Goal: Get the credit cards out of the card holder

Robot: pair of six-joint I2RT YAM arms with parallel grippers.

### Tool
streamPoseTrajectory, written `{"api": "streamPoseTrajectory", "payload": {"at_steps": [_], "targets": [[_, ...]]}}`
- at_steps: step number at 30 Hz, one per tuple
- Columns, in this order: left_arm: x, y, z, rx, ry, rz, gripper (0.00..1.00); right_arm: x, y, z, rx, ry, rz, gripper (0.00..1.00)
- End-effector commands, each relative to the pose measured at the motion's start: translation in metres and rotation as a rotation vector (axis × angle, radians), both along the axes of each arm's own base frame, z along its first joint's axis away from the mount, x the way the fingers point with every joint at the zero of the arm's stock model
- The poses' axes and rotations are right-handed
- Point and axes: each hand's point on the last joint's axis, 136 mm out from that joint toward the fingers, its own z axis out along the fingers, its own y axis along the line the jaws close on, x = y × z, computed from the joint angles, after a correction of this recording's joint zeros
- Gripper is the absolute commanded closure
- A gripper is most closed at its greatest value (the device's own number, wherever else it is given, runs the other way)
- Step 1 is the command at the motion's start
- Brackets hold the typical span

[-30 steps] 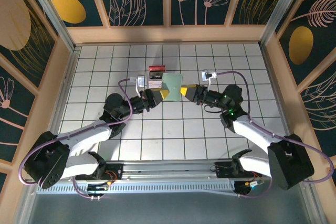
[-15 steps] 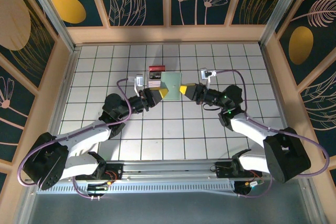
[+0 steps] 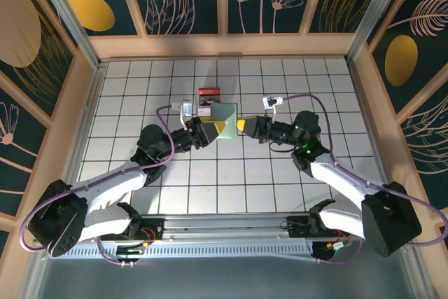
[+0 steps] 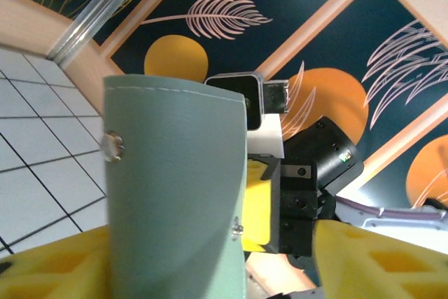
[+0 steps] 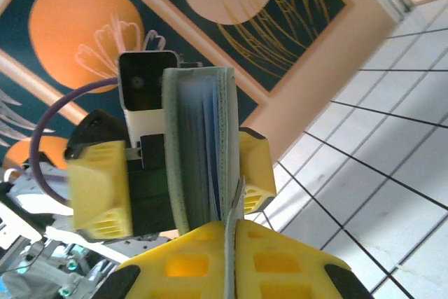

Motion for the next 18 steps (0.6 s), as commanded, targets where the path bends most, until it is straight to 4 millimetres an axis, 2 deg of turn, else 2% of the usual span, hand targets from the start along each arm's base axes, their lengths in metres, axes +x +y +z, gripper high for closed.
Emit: {"api": "streamPoseTrajectory", "payload": {"at_steps": [1, 6, 12, 18], "targets": [[-0.001, -0.002, 0.019, -0.027, -0.053, -0.003, 0.28, 0.009, -0.003, 0.01, -0.055, -0.039, -0.082, 1.0], [0.005, -0.006, 0.012, 0.005, -0.035, 0.003, 0.02, 0.02, -0.008, 0.005, -0.113, -0.004, -0.171, 1.0], [0.017, -0.014, -0.009, 0.066, 0.024, 0.008, 0.01, 0.036, -0.011, -0.002, -0.247, 0.042, -0.289, 1.0], [0.026, -0.022, -0.017, 0.102, 0.035, 0.014, 0.01, 0.045, -0.009, -0.018, -0.358, 0.093, -0.334, 1.0]]}}
